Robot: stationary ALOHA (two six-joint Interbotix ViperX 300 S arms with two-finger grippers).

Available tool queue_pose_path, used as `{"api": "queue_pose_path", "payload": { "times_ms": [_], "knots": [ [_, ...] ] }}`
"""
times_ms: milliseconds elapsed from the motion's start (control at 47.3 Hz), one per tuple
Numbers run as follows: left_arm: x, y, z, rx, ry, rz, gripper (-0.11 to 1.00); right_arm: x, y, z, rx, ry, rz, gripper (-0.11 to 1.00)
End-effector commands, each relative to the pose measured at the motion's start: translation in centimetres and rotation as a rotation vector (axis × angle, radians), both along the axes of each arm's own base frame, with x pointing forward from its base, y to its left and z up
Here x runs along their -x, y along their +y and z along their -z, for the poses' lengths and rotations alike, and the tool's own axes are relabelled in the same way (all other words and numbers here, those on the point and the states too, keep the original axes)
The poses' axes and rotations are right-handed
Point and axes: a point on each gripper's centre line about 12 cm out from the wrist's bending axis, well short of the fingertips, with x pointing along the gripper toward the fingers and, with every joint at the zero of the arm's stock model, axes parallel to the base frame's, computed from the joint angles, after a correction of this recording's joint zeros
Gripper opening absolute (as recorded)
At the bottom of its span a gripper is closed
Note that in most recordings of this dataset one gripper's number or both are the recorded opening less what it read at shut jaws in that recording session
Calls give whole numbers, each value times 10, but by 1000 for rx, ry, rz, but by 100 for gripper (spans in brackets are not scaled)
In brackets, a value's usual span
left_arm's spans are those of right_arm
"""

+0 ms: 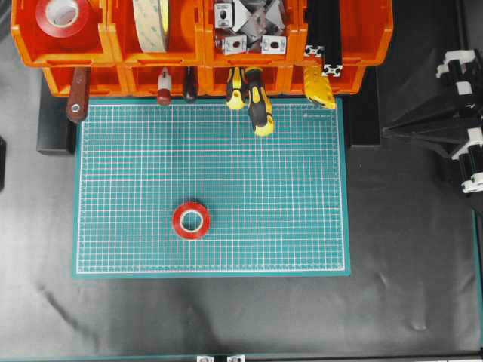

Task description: Pick vinyl tape from container rack with left arm.

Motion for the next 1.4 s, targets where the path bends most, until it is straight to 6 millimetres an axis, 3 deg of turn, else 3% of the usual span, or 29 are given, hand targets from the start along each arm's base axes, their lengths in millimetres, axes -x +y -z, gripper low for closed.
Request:
{"api": "queue_pose_path", "payload": {
  "times_ms": [0,190,486,761,951,1121,1374],
  "knots": [
    [8,7,-2,5,-40,-30,84,-1,0,-8,1,-22,1,0],
    [13,17,10,14,-61,-96,84,0,0,-9,8,-28,1,0],
    [7,16,28,8,-135,-92,84,2,0,-10,7,-30,1,0],
    [8,15,16,36,-259,-82,84,3,0,-11,10,-38,0,0],
    [6,14,20,47,-280,-79,84,4,0,-15,7,-59,-2,0],
    [-5,12,39,43,-217,-75,84,6,1,-17,4,-68,-7,0],
    [-6,11,33,55,-272,-68,84,6,1,-16,3,-63,-8,0]
  ]
}}
